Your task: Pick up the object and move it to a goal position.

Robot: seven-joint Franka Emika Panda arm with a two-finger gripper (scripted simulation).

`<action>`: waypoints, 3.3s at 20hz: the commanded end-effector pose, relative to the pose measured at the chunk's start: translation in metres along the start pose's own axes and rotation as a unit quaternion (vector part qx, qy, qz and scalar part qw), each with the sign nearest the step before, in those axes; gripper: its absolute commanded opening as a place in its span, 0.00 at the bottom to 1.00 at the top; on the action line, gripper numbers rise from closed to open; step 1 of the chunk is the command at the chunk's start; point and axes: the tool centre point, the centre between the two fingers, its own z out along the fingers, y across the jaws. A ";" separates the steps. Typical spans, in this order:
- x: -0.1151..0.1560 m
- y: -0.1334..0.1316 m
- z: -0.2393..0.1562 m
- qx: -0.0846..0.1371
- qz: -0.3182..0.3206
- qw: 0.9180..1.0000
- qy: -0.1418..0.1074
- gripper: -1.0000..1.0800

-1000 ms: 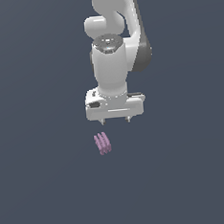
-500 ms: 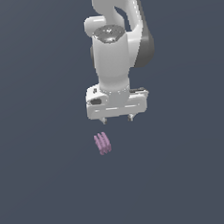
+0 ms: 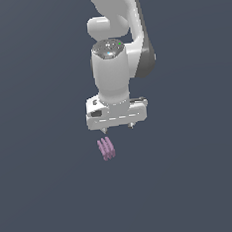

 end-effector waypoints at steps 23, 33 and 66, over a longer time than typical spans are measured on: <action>-0.013 0.061 0.089 -0.001 -0.149 0.988 -0.046 0.96; -0.017 0.061 0.119 -0.001 -0.148 0.988 -0.046 0.96; -0.020 0.037 0.096 -0.002 -0.149 0.988 -0.046 0.00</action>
